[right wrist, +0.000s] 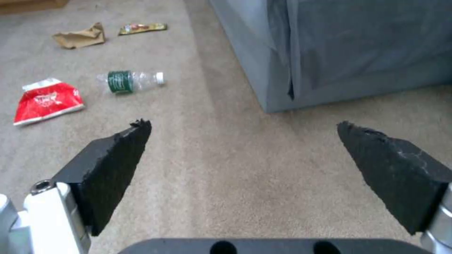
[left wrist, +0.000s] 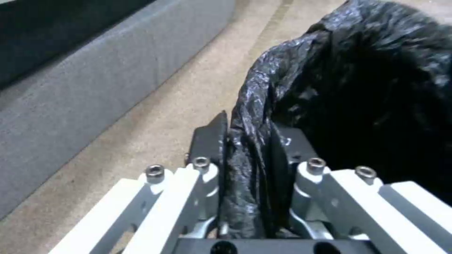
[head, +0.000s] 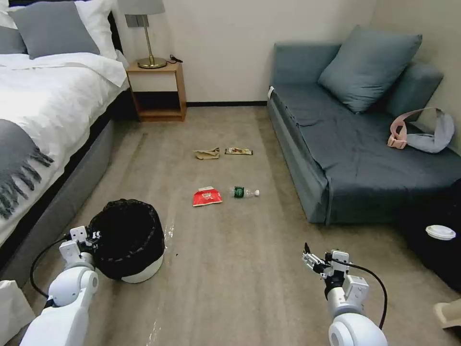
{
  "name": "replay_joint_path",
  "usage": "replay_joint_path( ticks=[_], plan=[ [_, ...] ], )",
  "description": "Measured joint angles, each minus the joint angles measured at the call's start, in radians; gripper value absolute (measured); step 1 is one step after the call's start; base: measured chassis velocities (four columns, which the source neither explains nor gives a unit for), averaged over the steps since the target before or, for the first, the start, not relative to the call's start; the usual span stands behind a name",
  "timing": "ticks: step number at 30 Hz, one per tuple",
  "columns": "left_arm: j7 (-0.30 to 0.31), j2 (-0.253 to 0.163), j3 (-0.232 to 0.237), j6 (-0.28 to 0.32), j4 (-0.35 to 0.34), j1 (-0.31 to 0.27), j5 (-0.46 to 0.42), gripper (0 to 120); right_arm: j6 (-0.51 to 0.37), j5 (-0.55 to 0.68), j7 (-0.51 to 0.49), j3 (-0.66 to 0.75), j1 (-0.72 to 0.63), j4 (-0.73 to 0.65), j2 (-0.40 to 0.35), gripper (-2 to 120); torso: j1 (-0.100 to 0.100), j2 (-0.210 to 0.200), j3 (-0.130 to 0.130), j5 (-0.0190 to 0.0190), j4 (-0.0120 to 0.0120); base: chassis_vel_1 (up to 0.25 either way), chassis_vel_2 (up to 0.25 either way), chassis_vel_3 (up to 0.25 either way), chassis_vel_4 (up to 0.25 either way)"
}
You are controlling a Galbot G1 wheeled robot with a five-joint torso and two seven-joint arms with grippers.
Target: Pick up the trash bin, then pick up the garbage on the floor and place it into the trash bin.
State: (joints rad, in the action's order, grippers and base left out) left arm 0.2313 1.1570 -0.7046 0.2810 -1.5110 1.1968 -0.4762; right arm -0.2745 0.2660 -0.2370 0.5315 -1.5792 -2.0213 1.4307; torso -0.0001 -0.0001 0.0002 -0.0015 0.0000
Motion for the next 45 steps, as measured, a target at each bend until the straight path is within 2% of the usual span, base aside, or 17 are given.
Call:
replay_joint_path(
  ticks=[2, 14, 23, 35, 45],
  plan=[
    [0.003, 0.001, -0.002, -0.005, -0.006, 0.001, -0.001, 11, -0.006, 0.006, -0.001, 0.0, 0.007, 0.005, -0.002, 100, 0.0, 0.0, 0.0, 0.0004, 0.0, 0.0, 0.0, 0.0, 0.0],
    [0.002, -0.001, -0.012, -0.004, -0.047, 0.005, -0.005, 7, -0.009, 0.013, -0.003, 0.0, 0.016, 0.021, -0.003, 100, 0.0, 0.0, 0.0, 0.0, -0.001, 0.0, 0.0, 0.0, 0.0],
    [0.002, -0.011, -0.03, -0.011, -0.075, 0.005, -0.004, 7, -0.008, 0.011, -0.003, 0.0, 0.015, 0.028, -0.002, 100, 0.0, 0.0, 0.0, 0.0013, -0.0002, 0.0, 0.0, 0.0, 0.0],
    [-0.005, -0.026, -0.068, -0.016, -0.164, 0.036, 0.015, 6, -0.008, 0.021, -0.005, -0.009, 0.0, 0.016, 0.004, 100, 0.0, 0.0, 0.0, 0.0015, 0.0, 0.0, 0.0, 0.0, 0.0],
    [-0.065, -0.026, -0.096, -0.03, -0.256, 0.1, 0.112, 6, 0.001, 0.017, 0.002, -0.018, -0.013, 0.012, 0.009, 100, 0.0, 0.0, 0.0, 0.0015, -0.0001, 0.0, 0.0, 0.0, 0.0]
  ],
)
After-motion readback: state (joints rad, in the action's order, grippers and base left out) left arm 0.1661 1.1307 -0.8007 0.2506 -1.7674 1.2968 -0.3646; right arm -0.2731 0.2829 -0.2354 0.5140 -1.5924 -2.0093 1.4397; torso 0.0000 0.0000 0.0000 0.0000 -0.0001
